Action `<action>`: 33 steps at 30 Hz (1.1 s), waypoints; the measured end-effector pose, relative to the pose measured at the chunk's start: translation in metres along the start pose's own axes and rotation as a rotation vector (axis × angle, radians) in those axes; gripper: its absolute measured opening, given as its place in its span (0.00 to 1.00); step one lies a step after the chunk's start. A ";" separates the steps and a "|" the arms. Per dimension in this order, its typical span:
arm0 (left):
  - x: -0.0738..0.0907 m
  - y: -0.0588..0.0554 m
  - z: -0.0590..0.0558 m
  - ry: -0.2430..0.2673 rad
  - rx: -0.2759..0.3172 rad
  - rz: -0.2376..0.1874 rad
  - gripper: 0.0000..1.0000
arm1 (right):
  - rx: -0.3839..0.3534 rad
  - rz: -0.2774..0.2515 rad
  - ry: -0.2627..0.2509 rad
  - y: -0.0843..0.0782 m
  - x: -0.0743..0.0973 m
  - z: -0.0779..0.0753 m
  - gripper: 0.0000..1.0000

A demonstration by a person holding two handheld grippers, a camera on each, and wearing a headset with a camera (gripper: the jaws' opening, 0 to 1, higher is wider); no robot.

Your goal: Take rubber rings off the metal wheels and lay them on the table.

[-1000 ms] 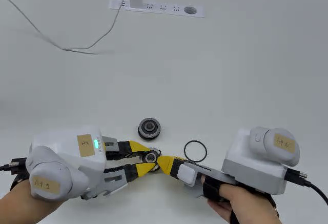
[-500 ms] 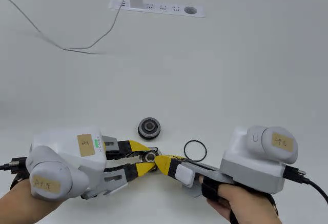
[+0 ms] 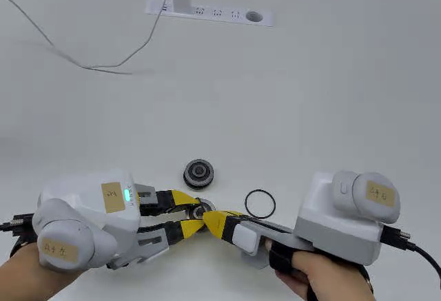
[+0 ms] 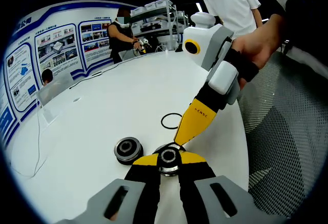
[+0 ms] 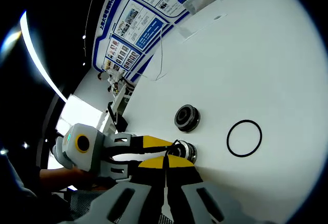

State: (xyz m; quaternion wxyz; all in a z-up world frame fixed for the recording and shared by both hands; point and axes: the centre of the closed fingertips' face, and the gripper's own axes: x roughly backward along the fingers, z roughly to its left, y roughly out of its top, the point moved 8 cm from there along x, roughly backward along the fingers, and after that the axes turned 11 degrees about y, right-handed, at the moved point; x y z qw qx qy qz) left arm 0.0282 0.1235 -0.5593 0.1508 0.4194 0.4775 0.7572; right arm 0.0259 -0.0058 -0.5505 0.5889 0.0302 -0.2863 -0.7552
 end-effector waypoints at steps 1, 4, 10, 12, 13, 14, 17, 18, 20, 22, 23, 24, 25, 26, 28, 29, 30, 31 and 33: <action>0.000 0.000 0.000 0.001 0.000 0.000 0.12 | -0.029 -0.012 0.007 -0.001 0.000 0.000 0.01; 0.000 0.000 0.000 0.001 -0.004 0.000 0.12 | -0.040 -0.016 0.010 -0.001 0.002 -0.001 0.01; 0.000 0.001 0.000 0.003 -0.010 0.007 0.13 | -0.043 -0.016 0.009 -0.001 0.000 0.000 0.01; 0.000 0.001 0.000 0.005 -0.011 0.011 0.13 | -0.047 -0.015 0.002 -0.001 0.000 -0.001 0.01; 0.000 0.001 0.000 0.006 -0.011 0.011 0.13 | -0.048 -0.016 -0.005 -0.001 0.000 -0.002 0.01; 0.000 0.002 0.000 0.006 -0.009 0.013 0.13 | -0.049 -0.015 -0.008 -0.001 0.000 -0.003 0.01; 0.000 0.002 -0.001 0.006 -0.020 0.017 0.13 | -0.057 -0.013 -0.020 -0.001 0.000 -0.005 0.01; 0.000 0.003 -0.001 0.006 -0.029 0.018 0.13 | -0.061 -0.015 -0.023 -0.001 0.000 -0.005 0.01; 0.000 0.003 -0.001 0.004 -0.024 0.021 0.13 | -0.062 -0.016 -0.025 -0.001 0.000 -0.005 0.01; 0.001 0.003 0.000 0.002 -0.017 0.023 0.14 | -0.068 -0.017 -0.026 -0.001 0.000 -0.005 0.01; 0.001 0.003 0.000 0.000 -0.009 0.023 0.14 | -0.071 -0.021 -0.026 -0.001 -0.001 -0.007 0.01; 0.002 0.004 0.000 0.000 -0.005 0.020 0.14 | -0.075 -0.024 -0.028 -0.001 -0.001 -0.007 0.01; 0.003 0.004 0.001 -0.001 -0.002 0.019 0.14 | -0.075 -0.023 -0.027 -0.001 -0.001 -0.007 0.01; 0.004 0.004 0.002 0.000 0.003 0.015 0.14 | -0.076 -0.025 -0.028 0.000 -0.001 -0.007 0.01; 0.006 0.005 0.004 0.005 0.015 0.008 0.15 | -0.081 -0.026 -0.026 0.000 -0.002 -0.007 0.01; 0.007 0.005 0.004 0.003 0.026 0.007 0.16 | -0.083 -0.026 -0.026 0.000 -0.002 -0.007 0.01; 0.009 0.006 0.005 0.002 0.031 0.003 0.16 | -0.085 -0.025 -0.023 -0.001 -0.003 -0.007 0.01; 0.011 0.006 0.005 0.001 0.031 0.001 0.16 | -0.088 -0.025 -0.021 -0.001 -0.003 -0.006 0.01; 0.013 0.008 0.007 0.005 0.043 -0.005 0.16 | -0.092 -0.026 -0.013 -0.001 -0.003 -0.006 0.01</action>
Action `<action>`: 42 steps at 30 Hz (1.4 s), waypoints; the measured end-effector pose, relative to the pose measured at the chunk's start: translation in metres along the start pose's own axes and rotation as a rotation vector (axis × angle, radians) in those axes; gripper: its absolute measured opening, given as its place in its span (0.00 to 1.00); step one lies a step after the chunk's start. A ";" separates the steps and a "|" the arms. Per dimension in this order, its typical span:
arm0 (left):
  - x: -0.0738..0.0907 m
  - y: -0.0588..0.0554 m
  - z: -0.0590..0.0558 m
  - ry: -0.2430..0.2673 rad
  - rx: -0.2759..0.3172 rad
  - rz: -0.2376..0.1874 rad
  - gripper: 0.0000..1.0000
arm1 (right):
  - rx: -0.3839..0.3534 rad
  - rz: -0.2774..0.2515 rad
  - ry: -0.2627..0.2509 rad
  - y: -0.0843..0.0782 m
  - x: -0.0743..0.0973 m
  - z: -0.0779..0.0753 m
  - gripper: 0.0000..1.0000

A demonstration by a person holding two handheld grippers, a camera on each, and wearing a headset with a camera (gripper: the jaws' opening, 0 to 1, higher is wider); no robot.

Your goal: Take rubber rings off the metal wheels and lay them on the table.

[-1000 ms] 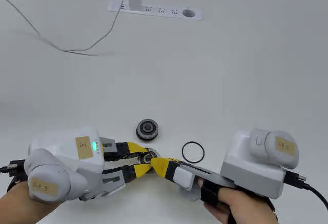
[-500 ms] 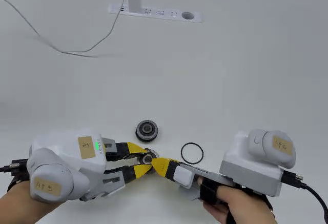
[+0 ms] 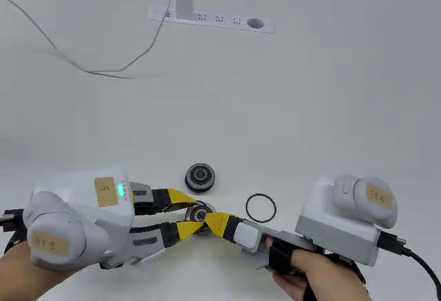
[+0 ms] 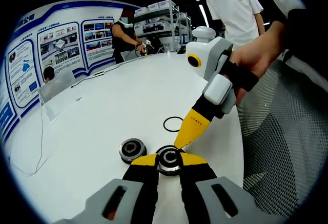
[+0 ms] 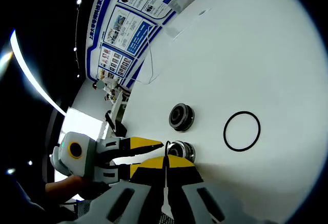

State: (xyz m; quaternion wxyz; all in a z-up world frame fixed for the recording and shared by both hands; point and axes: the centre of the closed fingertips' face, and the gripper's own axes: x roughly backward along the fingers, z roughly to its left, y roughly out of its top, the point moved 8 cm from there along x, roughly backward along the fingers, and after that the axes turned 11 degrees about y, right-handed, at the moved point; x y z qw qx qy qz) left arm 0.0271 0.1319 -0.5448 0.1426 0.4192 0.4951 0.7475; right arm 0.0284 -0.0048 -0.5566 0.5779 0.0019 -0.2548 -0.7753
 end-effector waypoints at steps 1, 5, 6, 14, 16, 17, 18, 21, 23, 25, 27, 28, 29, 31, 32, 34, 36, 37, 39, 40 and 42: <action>0.001 0.001 0.001 0.009 0.014 -0.003 0.16 | 0.000 0.000 0.003 0.000 0.000 0.001 0.01; 0.004 0.008 0.008 0.045 0.071 -0.041 0.17 | -0.008 -0.006 0.032 0.001 -0.001 0.005 0.01; 0.005 0.010 0.009 0.052 0.069 -0.052 0.18 | -0.009 -0.008 0.037 0.001 -0.001 0.006 0.01; 0.009 0.020 0.017 0.092 0.077 -0.078 0.29 | -0.013 -0.043 0.047 0.007 0.005 0.008 0.01; 0.010 0.021 0.019 0.103 0.077 -0.081 0.32 | -0.016 -0.063 0.042 0.011 0.009 0.007 0.01; 0.010 0.021 0.020 0.105 0.078 -0.081 0.33 | -0.018 -0.070 0.037 0.012 0.010 0.006 0.01; 0.010 0.021 0.020 0.108 0.076 -0.080 0.33 | -0.019 -0.083 0.032 0.014 0.013 0.006 0.01; 0.011 0.021 0.020 0.114 0.077 -0.075 0.34 | -0.029 -0.119 0.015 0.019 0.020 0.001 0.01; 0.011 0.022 0.019 0.119 0.073 -0.074 0.35 | -0.036 -0.140 0.002 0.022 0.025 -0.003 0.01; 0.011 0.021 0.019 0.118 0.080 -0.075 0.34 | -0.038 -0.156 -0.015 0.024 0.030 -0.007 0.01; 0.011 0.021 0.020 0.121 0.079 -0.073 0.34 | -0.045 -0.177 -0.039 0.025 0.036 -0.012 0.01; 0.011 0.021 0.020 0.122 0.083 -0.073 0.34 | -0.045 -0.182 -0.050 0.026 0.038 -0.014 0.01; 0.011 0.021 0.021 0.126 0.084 -0.074 0.34 | -0.047 -0.192 -0.070 0.027 0.041 -0.017 0.01; 0.012 0.021 0.022 0.136 0.084 -0.079 0.34 | -0.037 -0.210 -0.105 0.028 0.047 -0.022 0.02; 0.012 0.021 0.023 0.138 0.087 -0.079 0.35 | -0.040 -0.215 -0.118 0.029 0.049 -0.024 0.02; 0.012 0.020 0.024 0.140 0.089 -0.078 0.36 | -0.033 -0.219 -0.148 0.030 0.052 -0.032 0.02; 0.013 0.018 0.025 0.143 0.093 -0.074 0.38 | -0.040 -0.217 -0.163 0.029 0.055 -0.032 0.02; 0.013 0.017 0.026 0.148 0.093 -0.069 0.38 | -0.038 -0.220 -0.175 0.029 0.056 -0.033 0.02; 0.014 0.015 0.027 0.155 0.095 -0.064 0.40 | -0.031 -0.217 -0.193 0.028 0.057 -0.036 0.02; 0.015 0.014 0.028 0.156 0.100 -0.061 0.40 | -0.032 -0.216 -0.207 0.028 0.058 -0.037 0.02; 0.017 0.011 0.029 0.154 0.110 -0.053 0.42 | -0.029 -0.215 -0.219 0.028 0.059 -0.038 0.02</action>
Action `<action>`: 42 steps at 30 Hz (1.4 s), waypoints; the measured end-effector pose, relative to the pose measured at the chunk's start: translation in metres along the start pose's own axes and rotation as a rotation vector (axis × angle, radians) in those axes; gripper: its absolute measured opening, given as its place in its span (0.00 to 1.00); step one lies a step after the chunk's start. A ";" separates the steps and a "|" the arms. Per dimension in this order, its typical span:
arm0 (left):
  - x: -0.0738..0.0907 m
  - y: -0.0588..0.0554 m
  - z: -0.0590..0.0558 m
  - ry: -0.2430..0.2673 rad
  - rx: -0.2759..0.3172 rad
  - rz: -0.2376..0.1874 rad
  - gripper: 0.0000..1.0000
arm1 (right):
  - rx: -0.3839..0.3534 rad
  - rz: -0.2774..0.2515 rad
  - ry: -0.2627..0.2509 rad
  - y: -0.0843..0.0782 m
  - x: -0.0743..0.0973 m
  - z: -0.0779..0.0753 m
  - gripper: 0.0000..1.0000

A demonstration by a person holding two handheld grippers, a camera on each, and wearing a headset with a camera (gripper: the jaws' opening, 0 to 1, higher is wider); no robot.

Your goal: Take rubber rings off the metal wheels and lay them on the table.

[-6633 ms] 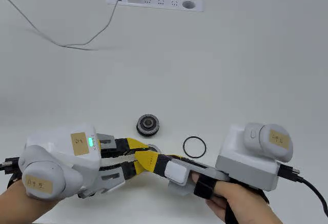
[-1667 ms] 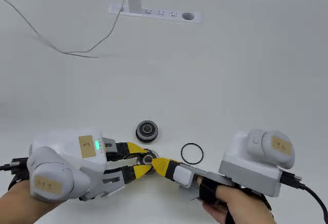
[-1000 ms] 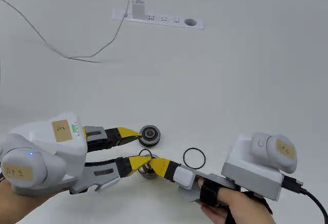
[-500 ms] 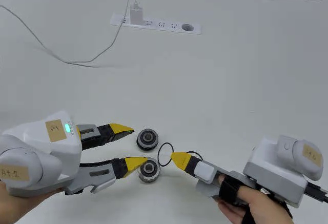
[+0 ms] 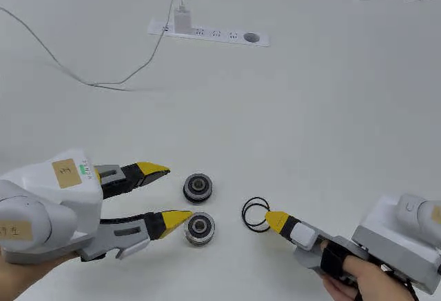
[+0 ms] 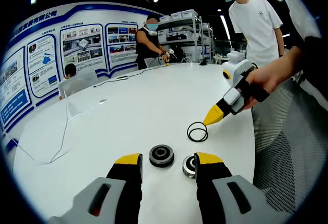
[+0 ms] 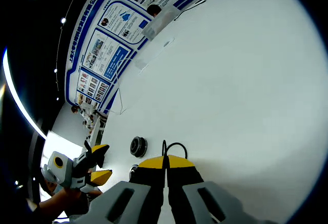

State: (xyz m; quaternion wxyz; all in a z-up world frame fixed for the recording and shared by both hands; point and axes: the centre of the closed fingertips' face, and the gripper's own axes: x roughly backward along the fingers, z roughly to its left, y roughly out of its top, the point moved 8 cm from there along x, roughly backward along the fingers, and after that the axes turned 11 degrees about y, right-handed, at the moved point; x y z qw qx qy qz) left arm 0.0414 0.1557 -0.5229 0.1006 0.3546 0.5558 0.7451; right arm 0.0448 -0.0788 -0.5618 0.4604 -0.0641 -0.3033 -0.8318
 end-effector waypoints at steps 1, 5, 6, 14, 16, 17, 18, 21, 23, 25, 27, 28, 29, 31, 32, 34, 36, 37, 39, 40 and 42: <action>0.000 -0.001 0.000 0.001 0.001 0.003 0.43 | 0.004 0.002 -0.008 0.000 0.001 -0.001 0.02; 0.002 -0.006 0.002 0.008 0.001 0.020 0.46 | 0.016 0.007 -0.035 -0.001 0.002 -0.003 0.04; 0.003 -0.007 0.003 0.011 0.001 0.022 0.46 | 0.017 0.007 -0.049 -0.001 0.004 -0.005 0.05; -0.001 -0.008 0.005 0.010 -0.007 0.029 0.47 | 0.055 0.003 -0.085 0.001 0.007 -0.007 0.09; -0.004 -0.006 0.005 0.005 -0.012 0.030 0.46 | 0.052 -0.009 -0.079 0.002 0.007 -0.005 0.09; -0.005 -0.005 0.005 0.004 -0.015 0.031 0.46 | 0.052 -0.015 -0.074 0.003 0.007 -0.004 0.09; -0.008 -0.004 0.006 0.002 -0.021 0.033 0.46 | 0.055 -0.025 -0.063 0.004 0.007 -0.002 0.10; -0.014 -0.002 0.008 -0.003 -0.044 0.040 0.45 | 0.060 -0.045 -0.036 0.006 0.007 0.003 0.11; -0.018 0.001 0.010 -0.004 -0.051 0.041 0.43 | 0.061 -0.050 -0.019 0.007 0.005 0.006 0.12; -0.021 0.002 0.011 -0.005 -0.055 0.041 0.42 | 0.063 -0.050 -0.011 0.007 0.004 0.006 0.12; -0.026 0.004 0.013 -0.002 -0.062 0.048 0.42 | 0.066 -0.051 0.003 0.007 0.003 0.008 0.12; -0.030 0.004 0.013 -0.004 -0.060 0.045 0.41 | 0.069 -0.045 0.008 0.007 0.003 0.010 0.12; -0.032 0.004 0.014 -0.006 -0.057 0.045 0.40 | 0.073 -0.039 0.012 0.006 0.003 0.011 0.13; -0.039 0.002 0.013 -0.017 -0.058 0.052 0.37 | 0.078 -0.029 0.015 0.005 0.003 0.011 0.14; -0.041 0.002 0.012 -0.023 -0.067 0.055 0.36 | 0.078 -0.026 0.016 0.004 0.003 0.011 0.14; -0.046 0.002 0.011 -0.033 -0.072 0.054 0.34 | 0.075 -0.019 0.018 0.002 0.004 0.010 0.14; -0.050 0.003 0.010 -0.038 -0.057 0.052 0.34 | 0.071 -0.013 0.017 0.000 0.004 0.009 0.14; -0.051 0.003 0.009 -0.041 -0.056 0.054 0.33 | 0.071 -0.011 0.016 -0.001 0.004 0.009 0.14; -0.054 0.002 0.007 -0.056 -0.067 0.061 0.32 | 0.066 -0.007 0.014 -0.002 0.003 0.008 0.14; -0.056 0.001 0.005 -0.063 -0.078 0.067 0.30 | 0.064 -0.005 0.014 -0.002 0.002 0.008 0.14; -0.057 0.000 0.004 -0.071 -0.084 0.071 0.29 | 0.064 -0.003 0.017 -0.002 0.000 0.009 0.14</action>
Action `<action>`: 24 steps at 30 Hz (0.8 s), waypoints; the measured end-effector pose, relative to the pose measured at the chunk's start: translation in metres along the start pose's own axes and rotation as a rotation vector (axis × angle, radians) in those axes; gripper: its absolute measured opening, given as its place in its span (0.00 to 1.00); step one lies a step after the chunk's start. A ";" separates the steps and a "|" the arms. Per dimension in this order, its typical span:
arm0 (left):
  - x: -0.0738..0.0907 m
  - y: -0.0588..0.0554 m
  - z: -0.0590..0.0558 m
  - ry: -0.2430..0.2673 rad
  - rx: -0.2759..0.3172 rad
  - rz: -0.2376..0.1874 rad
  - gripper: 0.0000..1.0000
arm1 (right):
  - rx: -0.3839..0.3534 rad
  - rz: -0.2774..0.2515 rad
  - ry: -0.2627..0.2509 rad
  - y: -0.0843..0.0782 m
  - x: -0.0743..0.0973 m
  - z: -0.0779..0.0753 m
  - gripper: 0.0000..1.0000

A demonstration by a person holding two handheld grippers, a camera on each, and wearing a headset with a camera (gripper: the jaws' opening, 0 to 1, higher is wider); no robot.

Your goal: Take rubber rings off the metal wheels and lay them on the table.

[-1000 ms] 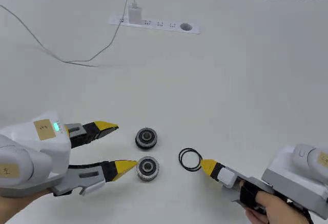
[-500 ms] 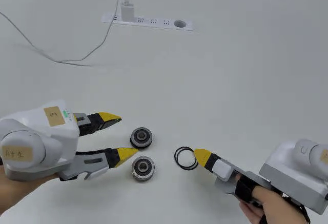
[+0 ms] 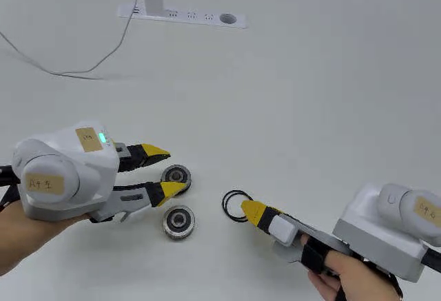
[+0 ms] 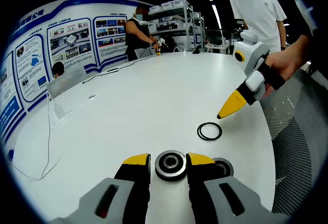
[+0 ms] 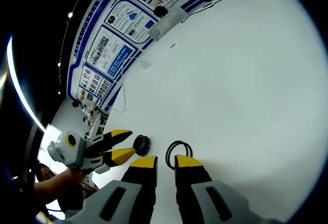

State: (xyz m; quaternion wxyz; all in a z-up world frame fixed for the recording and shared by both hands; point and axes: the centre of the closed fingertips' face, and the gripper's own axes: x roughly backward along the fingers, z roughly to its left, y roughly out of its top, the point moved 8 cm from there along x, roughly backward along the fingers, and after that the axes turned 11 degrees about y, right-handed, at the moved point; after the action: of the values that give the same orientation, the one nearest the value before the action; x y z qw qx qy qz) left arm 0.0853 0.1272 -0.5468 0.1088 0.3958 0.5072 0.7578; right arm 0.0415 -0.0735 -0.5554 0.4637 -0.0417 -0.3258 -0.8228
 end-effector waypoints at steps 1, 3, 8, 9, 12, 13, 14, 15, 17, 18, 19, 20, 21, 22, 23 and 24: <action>-0.001 0.000 -0.001 -0.003 0.000 0.003 0.28 | -0.002 0.000 0.004 0.001 -0.001 0.001 0.14; -0.002 -0.001 -0.001 -0.004 0.003 0.004 0.27 | -0.003 0.000 0.009 0.001 -0.003 0.002 0.14; -0.002 -0.002 -0.001 -0.002 0.010 0.005 0.21 | 0.000 0.008 0.020 0.003 -0.008 0.005 0.14; -0.003 -0.003 0.000 -0.001 0.009 0.007 0.21 | -0.001 0.010 0.023 0.003 -0.009 0.006 0.14; -0.003 -0.004 0.000 -0.003 0.014 0.009 0.20 | -0.002 0.012 0.029 0.003 -0.011 0.007 0.14; -0.003 -0.004 0.000 -0.002 0.014 0.009 0.20 | -0.002 0.011 0.032 0.003 -0.011 0.007 0.14; -0.003 -0.004 0.000 -0.003 0.015 0.011 0.19 | -0.003 0.012 0.033 0.003 -0.012 0.008 0.14; -0.003 -0.005 0.000 -0.005 0.015 0.013 0.19 | -0.004 0.013 0.034 0.003 -0.012 0.008 0.14; -0.003 -0.005 0.000 -0.006 0.019 0.011 0.18 | -0.005 0.012 0.035 0.003 -0.012 0.008 0.14; -0.003 -0.005 0.000 -0.006 0.019 0.011 0.17 | -0.007 0.012 0.036 0.003 -0.012 0.008 0.14; -0.003 -0.005 0.000 -0.007 0.018 0.012 0.17 | -0.007 0.011 0.036 0.003 -0.012 0.008 0.14; -0.003 -0.005 0.000 -0.008 0.019 0.011 0.17 | -0.007 0.011 0.035 0.003 -0.012 0.008 0.14; -0.003 -0.005 0.000 -0.008 0.021 0.011 0.16 | -0.010 0.011 0.036 0.003 -0.012 0.008 0.14; -0.003 -0.005 0.000 -0.008 0.020 0.011 0.16 | -0.011 0.011 0.036 0.003 -0.012 0.008 0.14; -0.003 -0.005 0.000 -0.008 0.020 0.010 0.16 | -0.010 0.011 0.035 0.003 -0.012 0.008 0.14; -0.003 -0.005 -0.001 -0.010 0.022 0.010 0.16 | -0.010 0.011 0.035 0.003 -0.012 0.008 0.14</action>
State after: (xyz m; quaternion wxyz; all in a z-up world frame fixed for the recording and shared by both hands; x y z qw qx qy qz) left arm 0.0855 0.1277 -0.5525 0.1032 0.4033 0.5128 0.7508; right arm 0.0490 -0.0610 -0.5525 0.4738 -0.0313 -0.3130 -0.8225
